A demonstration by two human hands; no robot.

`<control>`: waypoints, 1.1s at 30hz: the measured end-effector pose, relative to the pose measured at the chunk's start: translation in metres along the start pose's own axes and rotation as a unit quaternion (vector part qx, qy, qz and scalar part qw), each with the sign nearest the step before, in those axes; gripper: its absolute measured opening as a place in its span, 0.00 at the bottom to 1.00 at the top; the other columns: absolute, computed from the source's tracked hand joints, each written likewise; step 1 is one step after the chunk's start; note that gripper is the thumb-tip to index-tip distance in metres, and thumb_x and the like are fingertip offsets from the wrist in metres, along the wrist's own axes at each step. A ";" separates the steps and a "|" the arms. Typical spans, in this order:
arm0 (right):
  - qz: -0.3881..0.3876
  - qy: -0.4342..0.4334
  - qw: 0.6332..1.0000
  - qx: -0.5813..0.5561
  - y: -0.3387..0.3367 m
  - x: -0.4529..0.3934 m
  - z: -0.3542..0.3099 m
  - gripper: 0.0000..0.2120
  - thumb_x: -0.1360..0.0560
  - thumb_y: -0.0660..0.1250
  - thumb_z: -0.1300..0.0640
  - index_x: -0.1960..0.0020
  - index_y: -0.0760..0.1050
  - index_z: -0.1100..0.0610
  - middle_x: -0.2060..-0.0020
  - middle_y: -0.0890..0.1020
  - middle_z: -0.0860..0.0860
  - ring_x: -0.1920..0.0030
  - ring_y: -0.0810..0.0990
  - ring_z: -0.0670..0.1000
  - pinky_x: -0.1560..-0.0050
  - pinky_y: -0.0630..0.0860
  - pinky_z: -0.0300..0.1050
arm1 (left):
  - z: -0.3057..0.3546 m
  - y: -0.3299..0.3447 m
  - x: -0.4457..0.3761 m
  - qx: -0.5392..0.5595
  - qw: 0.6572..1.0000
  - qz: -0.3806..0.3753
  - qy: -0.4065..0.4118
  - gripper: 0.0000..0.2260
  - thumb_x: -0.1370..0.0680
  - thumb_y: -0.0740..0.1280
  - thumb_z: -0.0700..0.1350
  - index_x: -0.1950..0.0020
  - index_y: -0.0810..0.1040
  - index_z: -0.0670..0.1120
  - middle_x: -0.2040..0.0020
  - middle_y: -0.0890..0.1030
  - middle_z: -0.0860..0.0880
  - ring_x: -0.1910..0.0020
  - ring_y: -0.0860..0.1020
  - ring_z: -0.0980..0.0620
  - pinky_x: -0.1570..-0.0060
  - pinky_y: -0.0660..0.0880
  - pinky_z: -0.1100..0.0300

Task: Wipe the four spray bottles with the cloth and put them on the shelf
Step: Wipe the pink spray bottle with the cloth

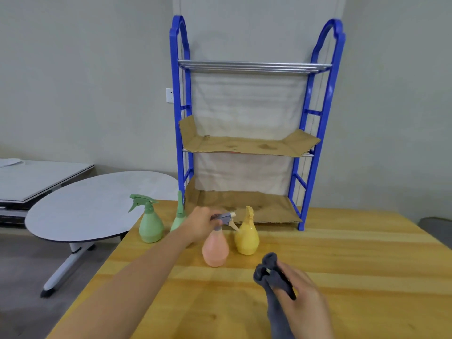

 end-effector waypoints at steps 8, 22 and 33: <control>-0.038 -0.046 0.998 0.000 -0.009 0.001 -0.002 0.20 0.27 0.70 0.67 0.52 0.77 0.41 0.50 0.78 0.36 0.48 0.75 0.32 0.52 0.67 0.24 | 0.043 0.016 0.064 0.042 0.995 -0.032 0.086 0.12 0.21 0.70 0.48 0.38 0.83 0.56 0.58 0.86 0.55 0.65 0.76 0.60 0.61 0.73 0.62; -0.146 -0.275 0.945 0.099 0.061 0.032 -0.054 0.24 0.32 0.68 0.69 0.39 0.75 0.51 0.41 0.76 0.39 0.45 0.71 0.46 0.42 0.68 0.33 | 0.064 0.024 0.093 0.034 0.995 -0.044 0.081 0.12 0.19 0.65 0.53 0.49 0.87 0.51 0.63 0.84 0.50 0.65 0.76 0.54 0.60 0.75 0.54; -0.229 -0.384 0.836 0.319 0.133 0.060 -0.042 0.10 0.30 0.68 0.62 0.48 0.78 0.60 0.51 0.77 0.52 0.47 0.73 0.54 0.44 0.75 0.49 | 0.067 0.023 0.095 0.020 0.995 -0.052 0.082 0.14 0.18 0.65 0.54 0.54 0.87 0.50 0.68 0.81 0.50 0.70 0.70 0.57 0.67 0.68 0.57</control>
Point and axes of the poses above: each hand's wrist, its own x-axis away from the middle knuckle, its own y-axis out of the palm, z = x × y, the point moved 9 cm from there along -x, towards the middle knuckle
